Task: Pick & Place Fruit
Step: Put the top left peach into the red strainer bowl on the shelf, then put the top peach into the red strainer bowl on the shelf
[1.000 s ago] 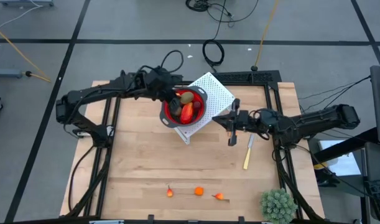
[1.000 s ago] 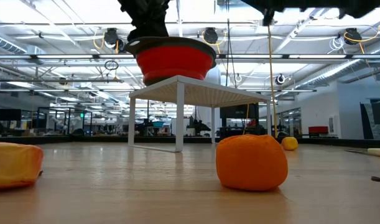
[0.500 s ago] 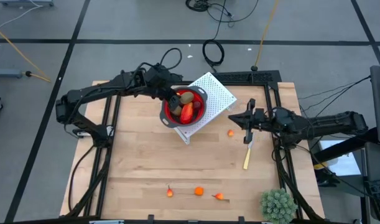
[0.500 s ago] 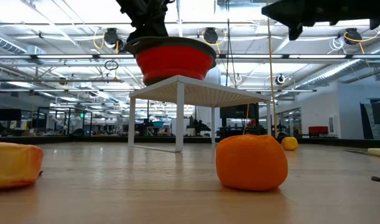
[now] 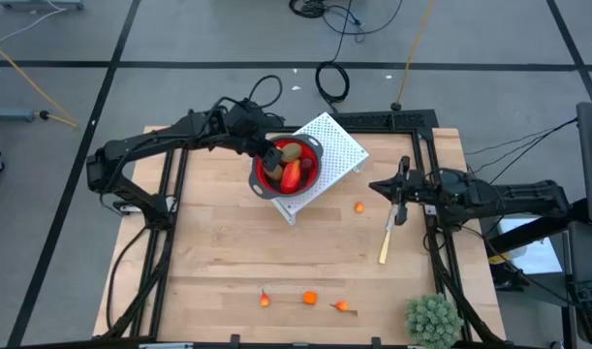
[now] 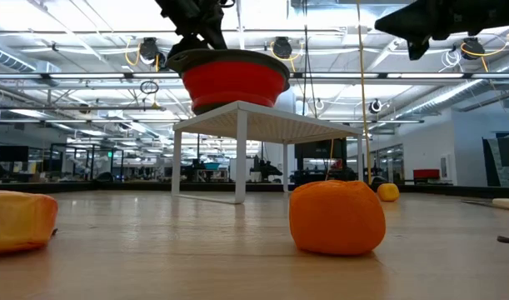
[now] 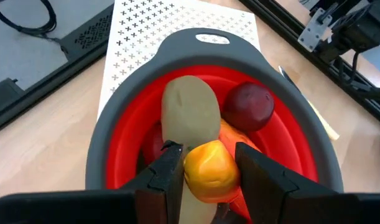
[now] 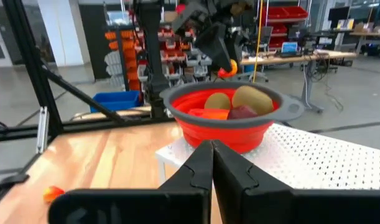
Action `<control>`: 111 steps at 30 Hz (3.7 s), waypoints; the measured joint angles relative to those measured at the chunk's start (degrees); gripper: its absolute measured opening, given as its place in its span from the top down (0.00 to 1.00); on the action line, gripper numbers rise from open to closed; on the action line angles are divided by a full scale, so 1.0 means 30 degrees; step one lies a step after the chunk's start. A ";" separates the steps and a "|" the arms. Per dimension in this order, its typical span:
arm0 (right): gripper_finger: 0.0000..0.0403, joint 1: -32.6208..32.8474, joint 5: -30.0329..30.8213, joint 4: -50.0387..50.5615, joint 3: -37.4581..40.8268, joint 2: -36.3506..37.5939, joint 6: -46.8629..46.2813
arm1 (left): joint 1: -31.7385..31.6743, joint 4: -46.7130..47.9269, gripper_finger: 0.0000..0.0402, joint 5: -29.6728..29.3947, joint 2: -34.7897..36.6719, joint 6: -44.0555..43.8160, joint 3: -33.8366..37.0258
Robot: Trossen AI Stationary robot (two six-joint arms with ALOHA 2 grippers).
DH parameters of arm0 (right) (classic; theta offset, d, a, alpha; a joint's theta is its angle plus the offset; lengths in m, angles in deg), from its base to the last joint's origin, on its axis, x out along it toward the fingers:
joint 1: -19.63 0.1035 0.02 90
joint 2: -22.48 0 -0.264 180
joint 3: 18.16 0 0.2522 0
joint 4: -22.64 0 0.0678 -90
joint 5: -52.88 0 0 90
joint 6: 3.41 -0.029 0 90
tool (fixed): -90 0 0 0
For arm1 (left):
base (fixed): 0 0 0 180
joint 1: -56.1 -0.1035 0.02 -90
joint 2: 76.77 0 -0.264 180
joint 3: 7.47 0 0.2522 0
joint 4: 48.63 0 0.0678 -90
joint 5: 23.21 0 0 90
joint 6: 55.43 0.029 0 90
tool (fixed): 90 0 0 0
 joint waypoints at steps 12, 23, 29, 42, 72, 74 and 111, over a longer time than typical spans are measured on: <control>1.00 0.0000 0.0029 0.0088 0.0000 0.0640 -0.0080 | 0.0011 0.0641 0.67 -0.0682 -0.1274 -0.1872 0.0000; 1.00 0.0000 0.0047 0.0120 0.0000 0.0640 -0.0489 | -0.0003 0.1042 0.67 -0.0878 -0.1370 -0.3771 0.0000; 1.00 0.0000 0.0051 0.0124 0.0000 0.0640 -0.0488 | -0.0003 0.1004 0.67 -0.0877 -0.1370 -0.2968 0.0000; 1.00 0.0000 0.0051 0.0118 0.0000 0.0640 -0.0488 | -0.0003 0.0979 0.51 -0.0886 -0.1370 -0.1805 0.0000; 0.99 0.0015 0.0051 0.0108 -0.0007 0.0634 -0.0474 | 0.5993 0.0896 0.33 -0.4049 0.2470 -0.3719 0.0015; 0.99 0.0015 0.0044 0.0102 -0.0007 0.0633 -0.0481 | 0.6425 0.0896 0.33 -0.4772 0.2477 -0.3317 0.0015; 0.99 0.0022 -0.0969 -0.0091 -0.0036 -0.0488 -0.0503 | 0.6787 -0.5468 0.33 -0.2863 0.5656 0.1868 0.5267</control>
